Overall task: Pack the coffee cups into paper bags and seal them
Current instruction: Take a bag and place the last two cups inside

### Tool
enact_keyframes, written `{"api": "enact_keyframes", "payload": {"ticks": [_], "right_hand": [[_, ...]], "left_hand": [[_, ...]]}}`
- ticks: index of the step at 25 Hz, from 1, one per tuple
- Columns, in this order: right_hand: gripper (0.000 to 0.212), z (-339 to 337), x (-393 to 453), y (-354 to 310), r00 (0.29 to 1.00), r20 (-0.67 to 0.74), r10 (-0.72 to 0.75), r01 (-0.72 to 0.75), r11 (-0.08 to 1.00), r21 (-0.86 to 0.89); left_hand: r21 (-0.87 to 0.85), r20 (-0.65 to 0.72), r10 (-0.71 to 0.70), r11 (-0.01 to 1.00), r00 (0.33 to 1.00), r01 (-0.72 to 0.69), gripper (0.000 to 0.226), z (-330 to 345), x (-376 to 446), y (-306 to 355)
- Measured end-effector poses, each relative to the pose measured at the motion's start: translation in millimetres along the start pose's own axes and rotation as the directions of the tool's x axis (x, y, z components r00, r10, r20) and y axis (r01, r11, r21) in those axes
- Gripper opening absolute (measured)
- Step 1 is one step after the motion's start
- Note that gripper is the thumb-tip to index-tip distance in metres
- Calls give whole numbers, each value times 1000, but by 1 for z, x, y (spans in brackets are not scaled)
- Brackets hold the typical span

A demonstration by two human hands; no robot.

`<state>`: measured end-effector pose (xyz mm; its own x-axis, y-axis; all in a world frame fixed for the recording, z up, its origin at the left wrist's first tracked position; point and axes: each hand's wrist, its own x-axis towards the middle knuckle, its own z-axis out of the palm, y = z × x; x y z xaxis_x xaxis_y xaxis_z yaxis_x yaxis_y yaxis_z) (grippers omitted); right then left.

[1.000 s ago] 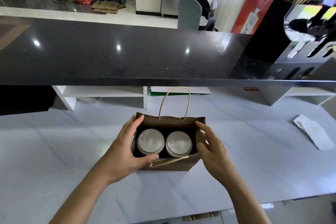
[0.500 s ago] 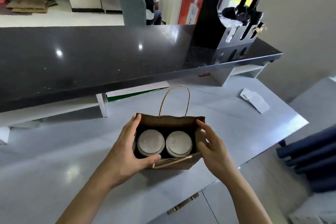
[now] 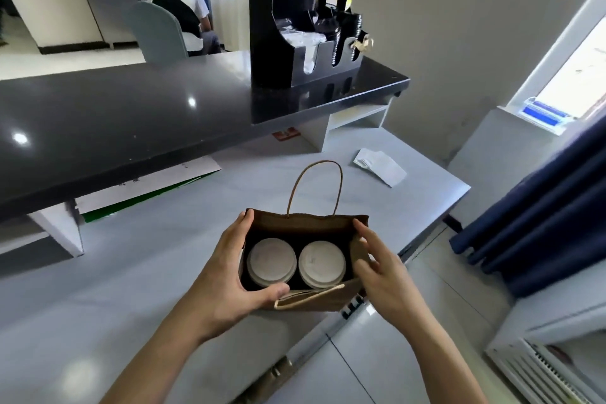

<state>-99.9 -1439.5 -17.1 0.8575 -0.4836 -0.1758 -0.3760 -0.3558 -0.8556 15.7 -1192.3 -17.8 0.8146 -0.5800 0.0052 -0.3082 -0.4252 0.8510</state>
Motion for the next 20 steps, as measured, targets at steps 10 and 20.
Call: {"api": "enact_keyframes", "payload": {"ticks": [10,20], "right_hand": [[67,-123,54,55,998,12,-59,59,998,-34],[66,-193,126,93,997,12,-72,72,997,-15]], "left_hand": [[-23,-63,-17,1000,998,16,123,115,55,72],[19,-63,-39,999,997,40,123,177,134,105]]}}
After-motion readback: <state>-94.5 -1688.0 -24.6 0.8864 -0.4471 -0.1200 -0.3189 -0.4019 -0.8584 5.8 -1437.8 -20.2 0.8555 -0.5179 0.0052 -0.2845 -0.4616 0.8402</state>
